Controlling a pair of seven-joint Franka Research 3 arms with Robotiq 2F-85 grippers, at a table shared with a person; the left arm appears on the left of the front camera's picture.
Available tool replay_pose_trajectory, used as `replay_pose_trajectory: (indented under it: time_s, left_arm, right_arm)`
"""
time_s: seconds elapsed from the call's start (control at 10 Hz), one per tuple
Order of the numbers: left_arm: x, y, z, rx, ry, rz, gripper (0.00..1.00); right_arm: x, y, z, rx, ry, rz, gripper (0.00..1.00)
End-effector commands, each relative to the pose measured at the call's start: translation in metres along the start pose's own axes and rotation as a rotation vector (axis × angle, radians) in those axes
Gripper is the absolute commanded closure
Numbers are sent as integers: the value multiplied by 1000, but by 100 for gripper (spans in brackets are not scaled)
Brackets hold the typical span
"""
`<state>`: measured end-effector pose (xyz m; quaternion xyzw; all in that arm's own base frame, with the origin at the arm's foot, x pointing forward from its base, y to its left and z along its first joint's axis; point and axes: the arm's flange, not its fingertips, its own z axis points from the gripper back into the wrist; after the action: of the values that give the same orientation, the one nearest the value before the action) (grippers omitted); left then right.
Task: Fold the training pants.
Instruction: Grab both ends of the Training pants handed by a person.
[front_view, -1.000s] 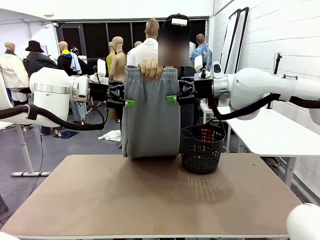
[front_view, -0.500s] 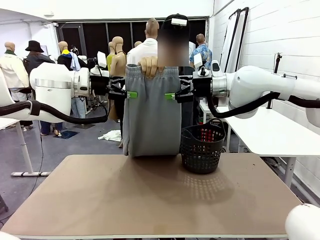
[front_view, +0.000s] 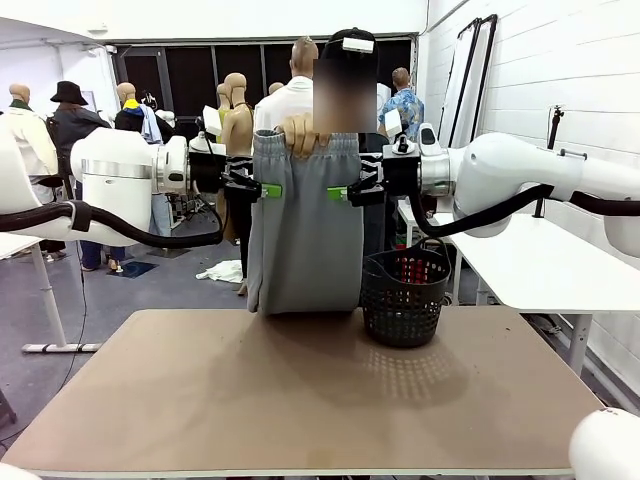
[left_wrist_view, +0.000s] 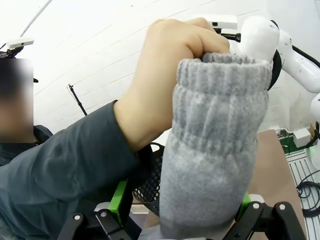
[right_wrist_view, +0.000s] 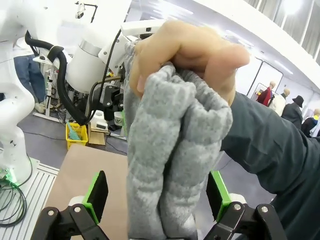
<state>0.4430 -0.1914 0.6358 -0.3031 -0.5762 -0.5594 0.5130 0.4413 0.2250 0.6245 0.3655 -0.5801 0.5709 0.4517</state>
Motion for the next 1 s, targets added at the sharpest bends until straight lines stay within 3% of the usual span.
replay_pose_trajectory:
  time_s: [0.0,0.4,0.8,0.9]
  left_arm:
    - [5,5,-8,-35,-33,38,0]
    - [2,-5,-4,-133,14,84,0]
    - [-5,-9,-11,-90,-36,86,0]
    - [-6,-6,-15,-29,-18,67,18]
  right_arm:
    - [-1,-11,-10,37,-12,-32,0]
    - [-3,-13,-12,40,8,-41,0]
    - [-2,-12,-15,69,7,-62,0]
    - [-2,-14,-15,74,18,-89,20]
